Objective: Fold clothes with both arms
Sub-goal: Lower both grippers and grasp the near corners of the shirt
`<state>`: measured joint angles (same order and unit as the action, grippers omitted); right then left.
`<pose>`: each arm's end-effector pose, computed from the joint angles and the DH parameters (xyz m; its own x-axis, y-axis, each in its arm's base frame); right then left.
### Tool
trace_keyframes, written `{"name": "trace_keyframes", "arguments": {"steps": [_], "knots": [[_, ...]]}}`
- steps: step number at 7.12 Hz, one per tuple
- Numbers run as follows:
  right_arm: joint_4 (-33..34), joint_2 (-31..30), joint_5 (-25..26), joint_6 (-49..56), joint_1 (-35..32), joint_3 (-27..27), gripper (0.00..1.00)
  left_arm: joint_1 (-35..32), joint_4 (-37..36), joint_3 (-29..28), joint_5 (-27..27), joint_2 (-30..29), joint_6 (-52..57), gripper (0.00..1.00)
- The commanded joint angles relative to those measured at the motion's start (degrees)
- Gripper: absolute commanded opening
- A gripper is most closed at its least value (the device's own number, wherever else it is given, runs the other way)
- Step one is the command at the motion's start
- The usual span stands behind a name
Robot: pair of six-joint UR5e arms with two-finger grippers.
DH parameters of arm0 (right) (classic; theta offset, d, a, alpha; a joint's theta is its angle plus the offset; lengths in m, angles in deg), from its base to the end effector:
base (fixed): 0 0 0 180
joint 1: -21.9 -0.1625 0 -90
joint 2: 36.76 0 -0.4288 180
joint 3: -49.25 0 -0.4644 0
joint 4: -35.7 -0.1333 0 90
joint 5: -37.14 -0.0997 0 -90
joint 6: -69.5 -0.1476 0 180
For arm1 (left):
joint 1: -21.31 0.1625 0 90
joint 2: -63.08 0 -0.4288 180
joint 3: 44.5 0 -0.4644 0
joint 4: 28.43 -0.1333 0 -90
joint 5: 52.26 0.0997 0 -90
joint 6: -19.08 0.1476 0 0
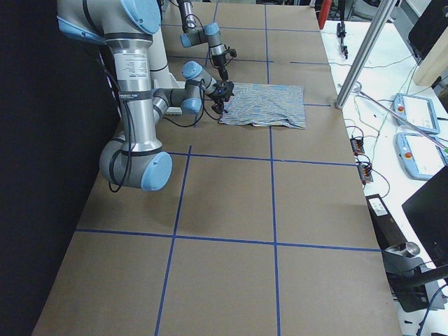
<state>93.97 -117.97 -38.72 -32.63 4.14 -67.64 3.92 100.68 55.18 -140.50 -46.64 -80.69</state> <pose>-0.5323 -0.3483 0.2783 0.2504 0.2942 0.9224 -0.5761 0.8110 -0.1023 0.6488 -0.3476 0.2995 0.2892 -0.2683 -0.9189 0.3806 0.9130 -0.1468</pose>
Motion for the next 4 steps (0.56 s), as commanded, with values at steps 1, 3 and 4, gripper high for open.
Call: {"name": "trace_keyframes", "arguments": {"steps": [1, 3, 4], "knots": [[0.00, 0.00, 0.01, 0.00, 0.00, 0.00, 0.99, -0.11, 0.00, -0.01, 0.00, -0.06, -0.08, 0.43], [0.00, 0.00, 0.10, 0.00, 0.00, 0.17, 0.99, -0.20, 0.00, -0.01, 0.09, -0.06, 0.01, 0.00], [0.09, 0.00, 0.19, -0.09, 0.00, 0.26, 0.99, -0.20, 0.00, -0.01, 0.17, 0.03, 0.18, 0.00]]}}
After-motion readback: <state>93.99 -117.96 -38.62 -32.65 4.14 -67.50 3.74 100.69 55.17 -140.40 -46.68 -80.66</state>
